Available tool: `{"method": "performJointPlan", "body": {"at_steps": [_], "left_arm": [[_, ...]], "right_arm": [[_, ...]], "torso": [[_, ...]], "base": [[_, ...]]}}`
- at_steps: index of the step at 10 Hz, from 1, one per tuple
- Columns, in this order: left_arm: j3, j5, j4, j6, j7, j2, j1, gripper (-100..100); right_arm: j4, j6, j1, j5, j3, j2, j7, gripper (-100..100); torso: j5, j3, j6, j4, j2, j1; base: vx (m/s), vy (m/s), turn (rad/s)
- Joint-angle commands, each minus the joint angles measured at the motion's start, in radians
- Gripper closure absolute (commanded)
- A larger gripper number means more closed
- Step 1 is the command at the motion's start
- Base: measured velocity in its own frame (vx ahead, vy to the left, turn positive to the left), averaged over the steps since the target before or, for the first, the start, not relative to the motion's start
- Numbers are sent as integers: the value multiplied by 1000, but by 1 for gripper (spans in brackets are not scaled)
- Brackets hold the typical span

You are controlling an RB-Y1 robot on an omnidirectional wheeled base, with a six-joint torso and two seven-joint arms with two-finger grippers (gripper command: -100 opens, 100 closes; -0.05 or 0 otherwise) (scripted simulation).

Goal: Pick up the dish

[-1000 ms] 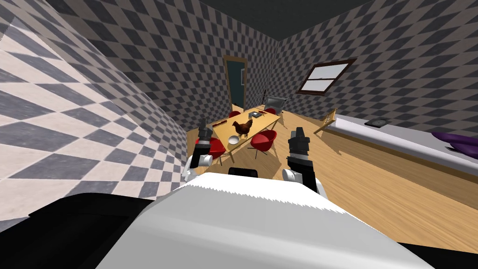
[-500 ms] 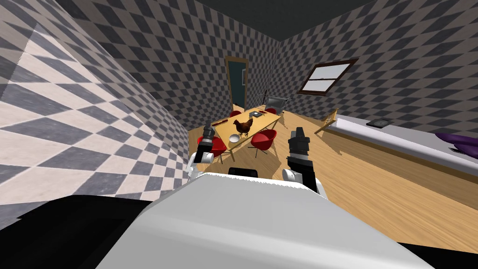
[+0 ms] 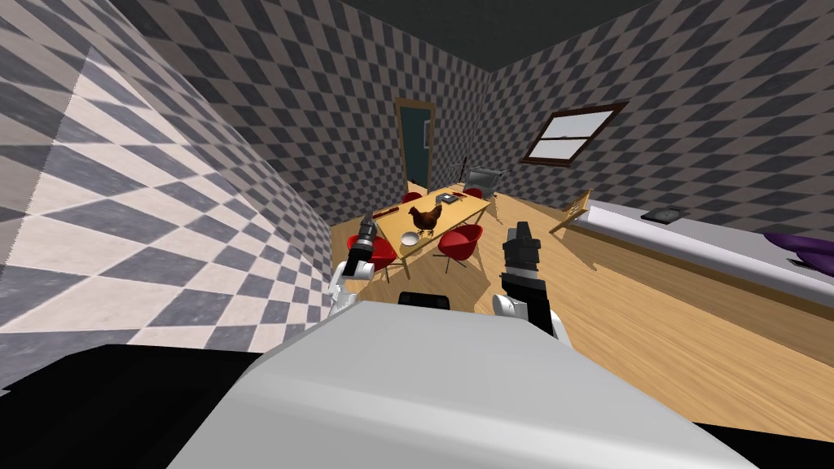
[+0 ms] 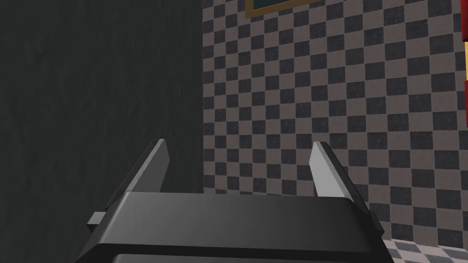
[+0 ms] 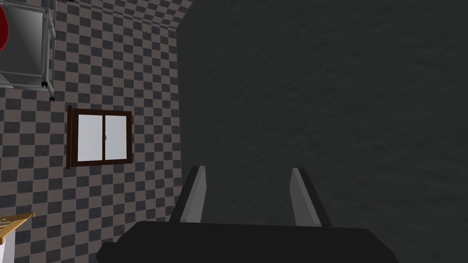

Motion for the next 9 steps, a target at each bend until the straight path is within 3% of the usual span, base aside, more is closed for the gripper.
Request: {"method": "performJointPlan", "body": {"at_steps": [1, 8, 9], "left_arm": [[2, -13, 40, 49, -3, 0, -28, -100], [10, -45, 180, 227, -9, -3, -140, -100], [10, -45, 180, 233, -9, -3, -140, -100]], "right_arm": [[0, 0, 0, 0, 0, 0, 0, 0], [0, 0, 0, 0, 0, 0, 0, 0], [0, 0, 0, 0, 0, 0, 0, 0]], "torso": [[0, 0, 0, 0, 0, 0], [0, -1, 0, 0, -1, 0], [0, -1, 0, 0, -1, -1]], "base": [[-50, -13, 28], [-58, -18, 20], [-34, -16, 9]]}}
